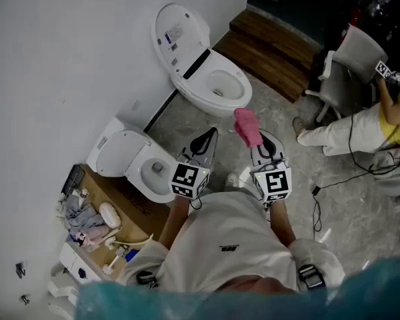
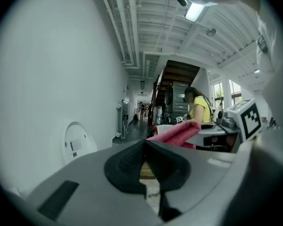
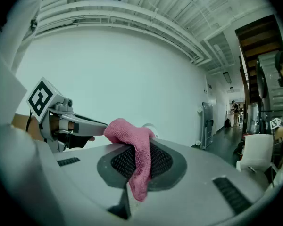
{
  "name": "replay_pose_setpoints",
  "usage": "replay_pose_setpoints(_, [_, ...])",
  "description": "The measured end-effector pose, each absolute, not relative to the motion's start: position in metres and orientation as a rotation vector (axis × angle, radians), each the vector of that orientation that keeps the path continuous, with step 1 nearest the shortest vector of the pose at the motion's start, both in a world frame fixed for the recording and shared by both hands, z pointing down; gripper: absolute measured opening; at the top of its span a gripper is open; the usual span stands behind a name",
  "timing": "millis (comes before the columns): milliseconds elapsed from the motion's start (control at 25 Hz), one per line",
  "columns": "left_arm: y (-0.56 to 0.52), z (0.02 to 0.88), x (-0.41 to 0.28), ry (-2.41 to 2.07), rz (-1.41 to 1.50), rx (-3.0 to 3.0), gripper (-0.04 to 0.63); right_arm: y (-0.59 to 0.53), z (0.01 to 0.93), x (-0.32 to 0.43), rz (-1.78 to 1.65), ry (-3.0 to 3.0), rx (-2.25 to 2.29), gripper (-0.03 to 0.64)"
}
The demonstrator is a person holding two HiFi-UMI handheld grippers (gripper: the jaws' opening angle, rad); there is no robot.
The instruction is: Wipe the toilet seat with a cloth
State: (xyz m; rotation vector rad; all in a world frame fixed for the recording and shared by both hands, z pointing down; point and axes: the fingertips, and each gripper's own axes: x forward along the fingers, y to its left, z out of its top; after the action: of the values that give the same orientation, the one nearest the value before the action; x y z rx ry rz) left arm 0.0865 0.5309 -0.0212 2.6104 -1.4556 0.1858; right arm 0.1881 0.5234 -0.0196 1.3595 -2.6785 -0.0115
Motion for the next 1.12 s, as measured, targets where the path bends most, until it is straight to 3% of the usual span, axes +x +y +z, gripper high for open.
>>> replay_pose_setpoints(1120, [0.470, -0.002, 0.115, -1.458, 0.195, 2.570, 0.011, 0.461, 0.007, 0.206, 0.054, -2.657, 1.262, 0.018])
